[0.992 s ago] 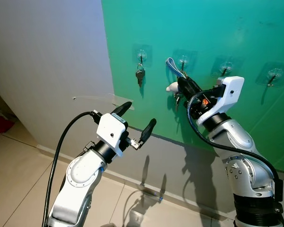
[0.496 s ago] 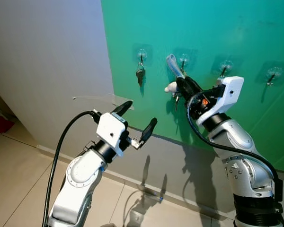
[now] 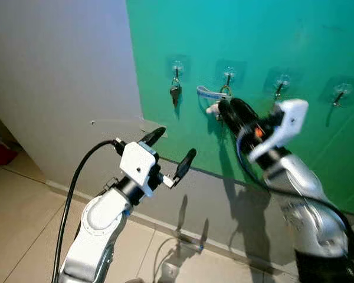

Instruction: Hang keys on a hook

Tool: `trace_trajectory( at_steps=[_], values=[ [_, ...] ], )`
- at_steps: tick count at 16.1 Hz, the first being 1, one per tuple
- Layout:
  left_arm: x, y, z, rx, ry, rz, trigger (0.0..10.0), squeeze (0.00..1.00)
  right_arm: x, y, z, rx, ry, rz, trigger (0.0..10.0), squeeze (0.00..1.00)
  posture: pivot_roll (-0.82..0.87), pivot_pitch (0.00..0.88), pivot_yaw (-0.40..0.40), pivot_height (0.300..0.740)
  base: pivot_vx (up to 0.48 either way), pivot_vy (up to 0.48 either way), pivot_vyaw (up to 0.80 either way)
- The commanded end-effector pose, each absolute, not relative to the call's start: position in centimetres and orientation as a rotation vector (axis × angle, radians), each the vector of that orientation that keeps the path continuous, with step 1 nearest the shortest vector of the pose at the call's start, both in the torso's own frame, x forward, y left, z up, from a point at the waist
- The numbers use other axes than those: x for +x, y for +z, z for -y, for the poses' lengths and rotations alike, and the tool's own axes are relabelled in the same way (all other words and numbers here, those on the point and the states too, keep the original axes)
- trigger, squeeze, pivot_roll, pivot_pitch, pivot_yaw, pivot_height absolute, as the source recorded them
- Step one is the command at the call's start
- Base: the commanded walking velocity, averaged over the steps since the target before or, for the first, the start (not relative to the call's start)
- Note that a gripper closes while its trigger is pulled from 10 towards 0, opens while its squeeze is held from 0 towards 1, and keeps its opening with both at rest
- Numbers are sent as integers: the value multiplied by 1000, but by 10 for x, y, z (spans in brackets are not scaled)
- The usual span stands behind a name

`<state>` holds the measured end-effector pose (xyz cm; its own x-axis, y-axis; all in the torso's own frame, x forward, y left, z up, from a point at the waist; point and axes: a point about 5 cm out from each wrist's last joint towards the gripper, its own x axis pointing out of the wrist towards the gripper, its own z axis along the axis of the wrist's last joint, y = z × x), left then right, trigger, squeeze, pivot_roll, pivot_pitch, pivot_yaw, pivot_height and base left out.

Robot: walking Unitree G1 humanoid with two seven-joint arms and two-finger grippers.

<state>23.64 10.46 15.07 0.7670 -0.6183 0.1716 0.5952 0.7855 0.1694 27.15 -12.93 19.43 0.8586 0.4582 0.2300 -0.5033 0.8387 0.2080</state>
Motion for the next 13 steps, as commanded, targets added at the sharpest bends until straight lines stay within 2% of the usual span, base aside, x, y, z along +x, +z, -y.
trace_trajectory(
  at_steps=[1,2,4,5,10,13],
  values=[
    [233,147,-105,124,-677,206,10000,0,262,203,131,272,559,224,10000,0,-20,0,15,740,0,0,0],
    [229,139,-109,127,-683,167,10000,0,243,193,131,239,637,181,10000,0,-24,0,16,740,0,0,0],
    [226,131,-112,158,-695,133,10000,0,230,180,132,222,667,105,10000,0,-35,0,23,740,0,0,0],
    [224,122,-115,228,-712,96,10000,0,221,168,133,220,665,44,10000,0,-41,0,30,740,0,0,-769],
    [223,123,-110,146,-729,95,10000,0,201,121,146,155,427,-223,10000,0,-41,0,31,740,0,0,-794],
    [222,122,-110,138,-735,77,10000,0,194,113,153,176,251,-268,10000,0,-46,0,34,740,0,0,-800]
  ],
)
